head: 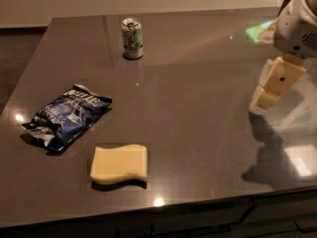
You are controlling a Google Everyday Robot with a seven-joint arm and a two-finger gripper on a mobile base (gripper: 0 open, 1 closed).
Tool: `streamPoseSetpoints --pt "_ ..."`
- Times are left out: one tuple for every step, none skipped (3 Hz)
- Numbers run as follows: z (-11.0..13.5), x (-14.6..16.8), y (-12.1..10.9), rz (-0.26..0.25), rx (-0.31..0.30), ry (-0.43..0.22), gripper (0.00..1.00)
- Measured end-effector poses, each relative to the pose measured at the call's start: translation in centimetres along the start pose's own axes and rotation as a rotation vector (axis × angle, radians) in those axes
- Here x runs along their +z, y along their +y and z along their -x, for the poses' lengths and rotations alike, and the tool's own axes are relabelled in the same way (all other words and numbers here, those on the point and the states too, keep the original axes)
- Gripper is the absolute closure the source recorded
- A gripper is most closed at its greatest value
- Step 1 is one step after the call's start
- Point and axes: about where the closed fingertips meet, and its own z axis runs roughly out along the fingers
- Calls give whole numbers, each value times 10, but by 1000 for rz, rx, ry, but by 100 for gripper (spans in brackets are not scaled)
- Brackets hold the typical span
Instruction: Move 7up can near blue chip bag
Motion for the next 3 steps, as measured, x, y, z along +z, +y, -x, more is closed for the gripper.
streamPoseSetpoints --pt "23 19 -30 1 22 -88 0" --pt "56 42 -65 -11 45 -157 0" --pt "95 70 -100 -34 76 -212 0"
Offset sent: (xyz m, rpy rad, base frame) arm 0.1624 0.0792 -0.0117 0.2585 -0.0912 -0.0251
